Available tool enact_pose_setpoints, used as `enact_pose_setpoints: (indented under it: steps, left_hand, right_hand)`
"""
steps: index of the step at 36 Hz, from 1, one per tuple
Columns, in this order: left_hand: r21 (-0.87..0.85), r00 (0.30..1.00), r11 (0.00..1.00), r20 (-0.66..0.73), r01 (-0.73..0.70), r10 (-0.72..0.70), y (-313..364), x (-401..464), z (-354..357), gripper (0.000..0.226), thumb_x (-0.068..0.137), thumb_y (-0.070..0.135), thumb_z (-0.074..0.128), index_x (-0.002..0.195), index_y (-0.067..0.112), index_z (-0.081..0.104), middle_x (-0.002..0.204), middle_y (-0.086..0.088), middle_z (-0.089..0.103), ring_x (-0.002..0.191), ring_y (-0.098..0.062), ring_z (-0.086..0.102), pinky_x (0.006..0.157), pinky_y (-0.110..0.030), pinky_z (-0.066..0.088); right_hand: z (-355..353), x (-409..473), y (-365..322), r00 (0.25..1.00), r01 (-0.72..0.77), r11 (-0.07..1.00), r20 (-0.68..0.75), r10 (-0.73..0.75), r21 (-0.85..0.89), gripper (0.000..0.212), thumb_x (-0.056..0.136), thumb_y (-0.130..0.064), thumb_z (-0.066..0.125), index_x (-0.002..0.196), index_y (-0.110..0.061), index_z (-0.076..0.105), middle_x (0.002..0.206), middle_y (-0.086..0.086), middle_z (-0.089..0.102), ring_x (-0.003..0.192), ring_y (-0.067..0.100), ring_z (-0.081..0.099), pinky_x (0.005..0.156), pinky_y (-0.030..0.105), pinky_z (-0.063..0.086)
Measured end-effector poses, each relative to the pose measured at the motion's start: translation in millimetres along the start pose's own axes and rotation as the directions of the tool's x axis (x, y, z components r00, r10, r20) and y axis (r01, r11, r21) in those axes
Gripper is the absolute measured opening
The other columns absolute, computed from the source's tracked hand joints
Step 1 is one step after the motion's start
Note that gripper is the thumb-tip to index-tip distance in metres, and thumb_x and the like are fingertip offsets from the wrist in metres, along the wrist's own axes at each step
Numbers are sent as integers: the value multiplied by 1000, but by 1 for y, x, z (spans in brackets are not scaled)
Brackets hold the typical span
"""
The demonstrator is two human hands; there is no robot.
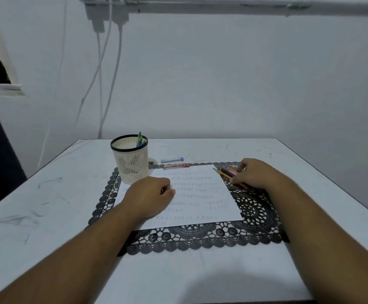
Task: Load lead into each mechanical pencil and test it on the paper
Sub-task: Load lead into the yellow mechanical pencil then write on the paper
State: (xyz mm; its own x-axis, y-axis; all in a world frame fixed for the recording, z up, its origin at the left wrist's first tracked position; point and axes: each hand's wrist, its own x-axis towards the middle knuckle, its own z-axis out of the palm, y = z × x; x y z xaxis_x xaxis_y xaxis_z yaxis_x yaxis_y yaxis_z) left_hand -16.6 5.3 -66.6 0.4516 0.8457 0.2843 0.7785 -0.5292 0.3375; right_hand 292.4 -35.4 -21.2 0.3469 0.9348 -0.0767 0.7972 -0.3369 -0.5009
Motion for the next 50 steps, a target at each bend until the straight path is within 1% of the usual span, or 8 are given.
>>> enact_pose_setpoints:
  steps: [14,20,24,33,38,42,45,50]
  left_hand:
    - [-74,1000,997,14,-3,4,-1,-2,-1,38,99,44,57,70,19,51,65,4,58,65,-11,54,58,-31,38]
    - [-76,999,997,28,-14,16,-3,-2,0,38,99,46,56,71,21,52,65,5,58,64,-10,53,59,-32,40]
    - [-107,999,994,22,-28,31,-3,-2,-1,39,99,44,56,68,20,50,65,5,58,61,-10,51,59,-32,40]
    - [-220,911,950,-393,-221,121,-6,5,-17,12,98,29,63,89,29,56,80,11,56,76,-4,51,62,-29,40]
    - [-171,951,947,-195,-273,239,-10,5,-15,19,88,45,69,103,34,64,102,21,54,100,4,47,82,-22,40]
    - [-93,981,978,-79,-184,177,-5,1,-11,11,88,36,72,99,32,71,103,19,60,104,-3,50,92,-32,45]
    - [-122,993,986,-31,-113,110,-3,-1,-14,6,91,22,72,92,28,75,93,16,64,92,-2,55,83,-31,50]
    - [-65,994,995,65,-78,83,-12,3,-23,9,92,20,66,91,28,71,91,17,63,85,3,56,67,-19,40]
  right_hand:
    - [18,-4,-18,996,57,990,-66,-66,-130,27,76,-40,88,86,-24,69,102,-3,65,104,24,60,88,39,55]
    - [25,-8,-23,994,22,985,-101,-40,-173,27,76,-35,82,86,-14,67,92,2,65,99,27,63,74,33,51]
    - [28,-16,-32,983,90,990,-152,-106,-111,17,78,-24,75,66,-17,65,70,-1,61,67,20,56,57,28,42]
    - [58,-48,-73,842,511,837,-82,-533,-195,13,94,-45,70,90,-32,71,99,-13,61,97,12,53,83,37,47]
    - [80,-45,-81,758,625,739,-31,-652,-252,20,99,-49,62,105,-34,73,103,-11,65,101,14,52,83,37,42]
    - [77,-40,-69,826,560,828,-58,-561,-29,18,92,-48,71,107,-37,70,102,-19,64,97,5,56,82,32,48]
    - [67,-32,-50,895,446,884,-47,-444,142,11,89,-39,76,99,-39,70,92,-23,67,83,3,62,72,30,52]
    - [53,-18,-38,915,392,914,58,-399,107,5,88,-33,81,90,-34,76,77,-10,67,66,4,58,68,30,49]
